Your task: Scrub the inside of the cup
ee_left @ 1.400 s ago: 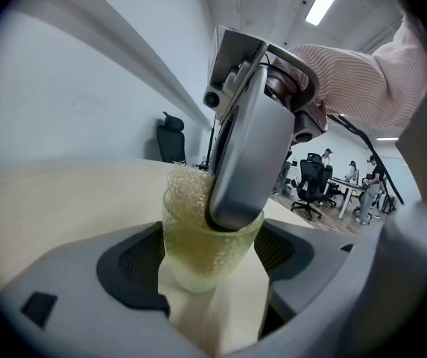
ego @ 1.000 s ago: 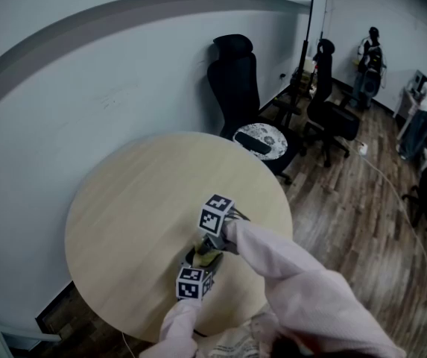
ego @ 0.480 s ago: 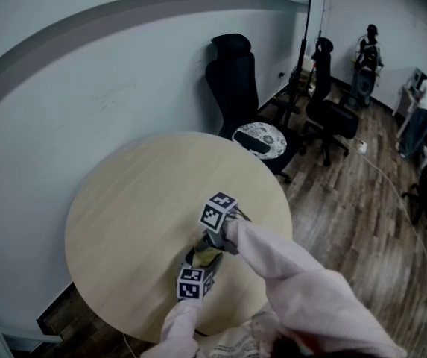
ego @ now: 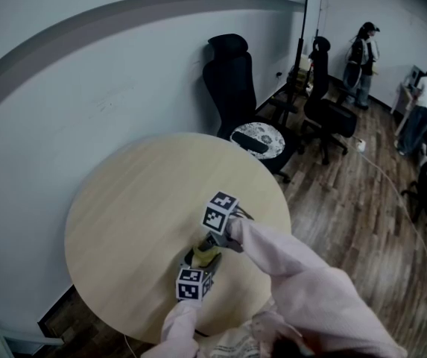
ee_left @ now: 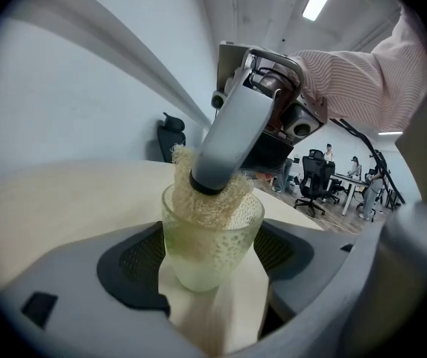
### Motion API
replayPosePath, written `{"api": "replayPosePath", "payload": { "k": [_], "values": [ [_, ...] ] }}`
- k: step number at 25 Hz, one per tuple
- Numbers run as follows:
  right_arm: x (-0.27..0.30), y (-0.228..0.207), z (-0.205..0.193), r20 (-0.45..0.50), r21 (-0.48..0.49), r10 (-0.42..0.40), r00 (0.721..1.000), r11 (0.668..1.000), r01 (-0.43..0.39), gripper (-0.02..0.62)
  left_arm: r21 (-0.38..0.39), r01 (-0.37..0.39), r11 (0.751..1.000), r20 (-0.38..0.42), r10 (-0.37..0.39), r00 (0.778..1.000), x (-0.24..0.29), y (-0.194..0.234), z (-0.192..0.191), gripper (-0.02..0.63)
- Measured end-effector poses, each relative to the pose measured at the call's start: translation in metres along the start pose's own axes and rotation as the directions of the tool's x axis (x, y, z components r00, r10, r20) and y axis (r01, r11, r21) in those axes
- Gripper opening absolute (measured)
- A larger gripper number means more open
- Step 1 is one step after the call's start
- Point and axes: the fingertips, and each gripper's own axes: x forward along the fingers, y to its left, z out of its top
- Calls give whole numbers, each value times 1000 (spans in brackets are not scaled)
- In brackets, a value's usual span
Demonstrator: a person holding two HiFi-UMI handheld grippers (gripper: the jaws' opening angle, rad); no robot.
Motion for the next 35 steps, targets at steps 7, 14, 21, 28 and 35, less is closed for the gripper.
{"api": "replayPosePath", "payload": {
  "k": [7,14,21,28,35],
  "values": [
    [-4,9,-9,-111,-299,-51,992,954,16,29,0,3,1000,2,-3,1000,0,-1,0,370],
    [-4,10,-22,-223,-642,-173,959,767,-11,28,-3,3,1000,-1,-3,1000,0,-1,-1,370],
    [-5,3,-25,-250,-800,-294,922,600,-26,28,-4,0,1000,-2,0,1000,0,-1,-1,370],
    [-9,-4,-19,-219,-890,-400,890,456,-14,28,-7,-5,1000,-4,5,1000,-1,-1,-2,370],
    [-12,-14,-18,-206,-917,-493,845,398,8,28,-5,-8,1000,-2,8,1000,0,-1,0,368]
  ]
}}
